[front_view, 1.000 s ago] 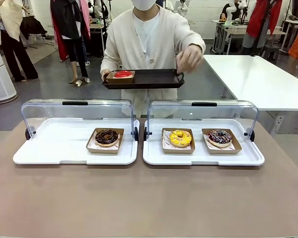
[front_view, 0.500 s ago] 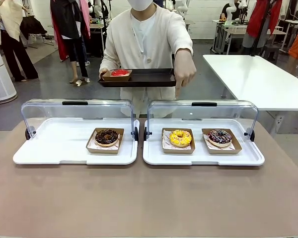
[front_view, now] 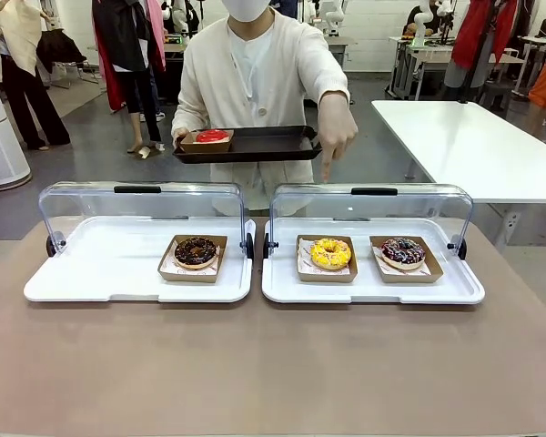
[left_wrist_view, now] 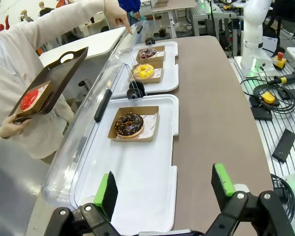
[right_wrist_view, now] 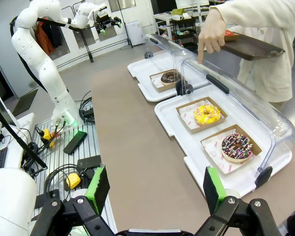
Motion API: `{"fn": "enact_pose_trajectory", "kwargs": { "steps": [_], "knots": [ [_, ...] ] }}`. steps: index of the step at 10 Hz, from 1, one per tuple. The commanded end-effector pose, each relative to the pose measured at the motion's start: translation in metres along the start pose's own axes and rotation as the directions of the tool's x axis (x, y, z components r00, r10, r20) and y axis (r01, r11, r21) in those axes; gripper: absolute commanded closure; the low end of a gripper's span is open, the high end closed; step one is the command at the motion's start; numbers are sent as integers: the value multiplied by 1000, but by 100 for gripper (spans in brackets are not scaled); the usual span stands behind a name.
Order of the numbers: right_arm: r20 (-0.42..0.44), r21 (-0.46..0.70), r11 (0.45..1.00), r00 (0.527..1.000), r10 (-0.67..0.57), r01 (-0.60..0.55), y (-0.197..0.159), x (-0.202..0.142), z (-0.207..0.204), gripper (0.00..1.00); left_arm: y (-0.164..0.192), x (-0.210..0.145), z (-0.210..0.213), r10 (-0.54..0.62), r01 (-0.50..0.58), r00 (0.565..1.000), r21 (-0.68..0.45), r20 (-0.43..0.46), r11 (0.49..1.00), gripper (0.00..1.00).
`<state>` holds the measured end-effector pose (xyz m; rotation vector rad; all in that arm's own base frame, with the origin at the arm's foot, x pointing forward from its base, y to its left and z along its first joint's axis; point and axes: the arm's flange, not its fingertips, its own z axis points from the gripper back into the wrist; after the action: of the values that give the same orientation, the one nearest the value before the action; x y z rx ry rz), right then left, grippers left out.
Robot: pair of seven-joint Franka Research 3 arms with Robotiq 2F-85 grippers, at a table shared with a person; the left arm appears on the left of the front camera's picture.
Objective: Provide the desired donut to the person.
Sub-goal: Pick up and lift the Paper togo box containing the Donut pointed at by the person.
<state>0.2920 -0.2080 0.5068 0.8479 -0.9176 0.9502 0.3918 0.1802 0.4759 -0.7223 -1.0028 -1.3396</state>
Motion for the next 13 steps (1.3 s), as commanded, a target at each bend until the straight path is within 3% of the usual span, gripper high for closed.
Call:
{"fn": "enact_pose_trajectory", "kwargs": {
  "steps": [1, 3, 4, 6, 8, 9, 10, 13],
  "knots": [
    [0, 0, 1000, 1000, 0, 0, 0, 0, 0, 0, 0, 1, 1, -7, 7, 1000, 16, -6, 1000, 0],
    [-148, -31, 1000, 989, 4, -8, 14, 38, -16, 0, 0, 1, 1, -7, 7, 1000, 16, -6, 1000, 0],
    [-267, -32, 999, 964, -6, -2, 22, 65, -29, 0, 0, 1, 1, -7, 7, 1000, 16, -6, 1000, 0],
    [-577, -24, 1000, 816, -16, 2, 29, 119, -71, 0, 0, 1, 1, -7, 7, 1000, 16, -6, 1000, 0],
    [-768, -105, 994, 635, -78, -5, 22, 140, -128, 0, 0, 1, 1, -7, 7, 1000, 16, -6, 1000, 0],
    [-809, -123, 992, 581, -88, -21, 17, 149, -161, 0, 0, 1, 1, -7, 7, 1000, 16, -6, 1000, 0],
    [-824, -113, 993, 561, -79, -25, 13, 155, -189, 0, 0, 1, 1, -7, 7, 1000, 16, -6, 1000, 0],
    [-842, -102, 990, 539, -31, -101, 7, 140, -266, 0, 0, 1, 1, -7, 7, 1000, 16, -6, 1000, 0]
  ]
}}
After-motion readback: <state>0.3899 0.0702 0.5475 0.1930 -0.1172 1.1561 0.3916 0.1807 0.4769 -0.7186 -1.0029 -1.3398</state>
